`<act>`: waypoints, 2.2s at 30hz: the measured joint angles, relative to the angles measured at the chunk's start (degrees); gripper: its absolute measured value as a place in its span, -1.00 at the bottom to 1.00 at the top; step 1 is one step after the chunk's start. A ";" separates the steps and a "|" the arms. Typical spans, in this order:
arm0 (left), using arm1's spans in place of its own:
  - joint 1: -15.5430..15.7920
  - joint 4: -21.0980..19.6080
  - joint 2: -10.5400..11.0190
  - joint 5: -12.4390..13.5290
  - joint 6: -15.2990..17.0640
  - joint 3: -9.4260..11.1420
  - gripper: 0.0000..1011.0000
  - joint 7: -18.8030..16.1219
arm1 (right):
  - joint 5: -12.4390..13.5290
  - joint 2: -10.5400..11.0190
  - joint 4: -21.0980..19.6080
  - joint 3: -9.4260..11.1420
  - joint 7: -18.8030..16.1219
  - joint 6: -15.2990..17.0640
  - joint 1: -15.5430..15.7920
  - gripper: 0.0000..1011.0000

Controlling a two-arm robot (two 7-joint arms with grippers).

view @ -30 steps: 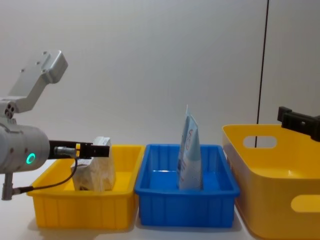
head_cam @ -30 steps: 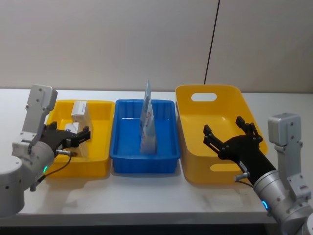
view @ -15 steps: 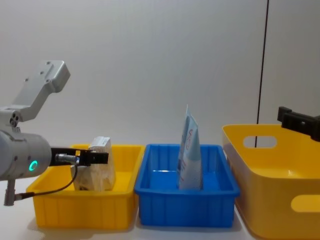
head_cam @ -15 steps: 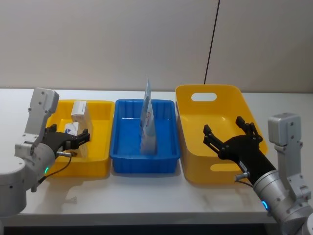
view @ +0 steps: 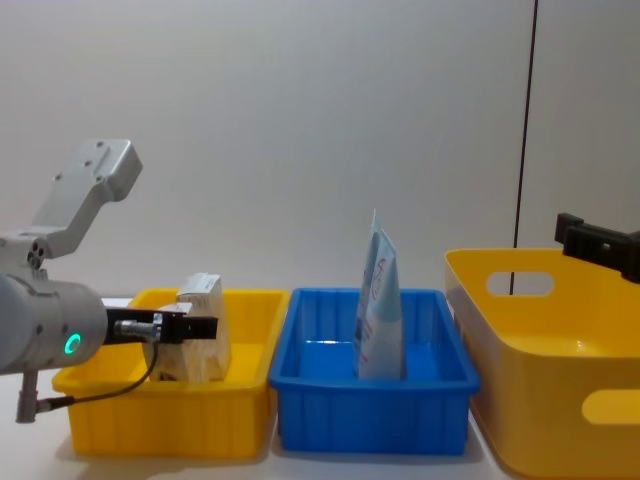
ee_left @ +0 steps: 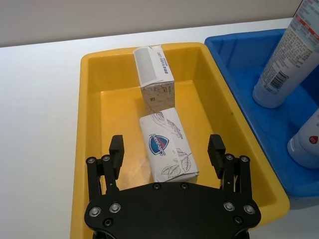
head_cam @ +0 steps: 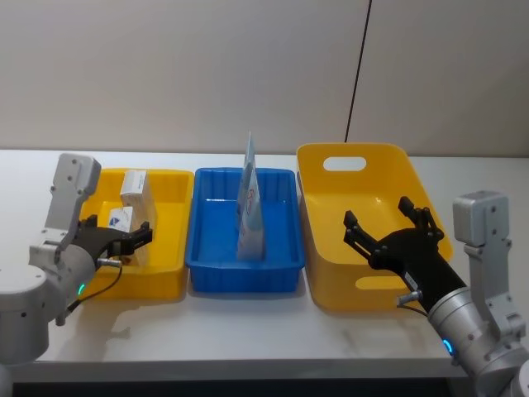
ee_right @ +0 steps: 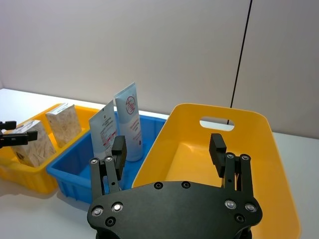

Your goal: Bimanual collaborative sorting of washing and personal care products

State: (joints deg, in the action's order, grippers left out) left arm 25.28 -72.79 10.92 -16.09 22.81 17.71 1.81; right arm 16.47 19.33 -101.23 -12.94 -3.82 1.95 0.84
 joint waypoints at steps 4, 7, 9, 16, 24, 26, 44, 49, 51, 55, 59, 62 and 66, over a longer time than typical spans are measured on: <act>0.00 0.59 -0.54 -0.13 -0.24 -0.59 0.98 -0.31 | 0.00 0.00 0.00 0.00 0.00 0.00 0.00 0.98; -0.02 0.83 -0.75 -0.16 -0.38 -0.88 0.98 -0.56 | 0.00 0.00 0.00 0.00 0.00 0.00 0.00 0.98; -0.06 0.98 -0.92 -0.18 -0.49 -1.08 0.98 -0.72 | 0.00 0.00 0.00 0.00 0.00 0.00 0.00 0.98; -0.14 1.33 -1.29 -0.22 -0.66 -1.52 0.98 -1.08 | 0.00 0.00 0.00 0.00 0.00 0.00 0.00 0.98; -0.18 1.55 -1.54 -0.27 -0.81 -1.81 0.65 -1.32 | 0.00 0.00 0.00 0.00 0.00 0.00 0.00 0.98; -0.18 1.58 -1.57 -0.28 -0.82 -1.85 0.55 -1.35 | 0.00 0.00 0.00 0.00 0.00 0.00 0.00 0.98; -0.24 1.74 -1.73 -0.28 -0.93 -2.03 -0.25 -1.50 | 0.00 0.00 0.00 0.00 0.00 0.00 0.00 0.98; -0.24 1.77 -1.76 -0.28 -0.93 -2.07 -0.30 -1.53 | 0.00 0.00 0.00 0.00 0.00 0.00 0.00 0.98; -0.25 1.77 -1.77 -0.26 -0.93 -2.07 -0.32 -1.53 | 0.00 0.00 0.00 0.00 0.00 0.00 0.00 0.98; -0.26 1.75 -1.77 -0.18 -0.93 -2.09 -0.32 -1.56 | 0.00 0.00 0.00 0.00 0.00 0.00 0.00 0.98; -0.23 1.39 -1.54 0.30 -0.87 -1.87 -0.32 -1.55 | 0.00 0.00 0.00 0.00 0.00 0.00 0.00 0.98; -0.05 0.83 -1.03 0.83 -0.86 -1.47 -0.32 -1.20 | 0.00 0.00 0.00 0.00 0.00 0.00 0.00 0.98; 0.52 -0.29 0.07 1.95 -0.87 -0.60 -0.32 -0.11 | 0.00 0.00 0.00 0.00 0.00 0.00 0.00 0.98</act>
State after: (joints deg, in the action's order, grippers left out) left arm 25.80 -73.08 10.99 -14.14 21.94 17.11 1.70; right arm 16.46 19.33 -101.23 -12.94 -3.83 1.95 0.84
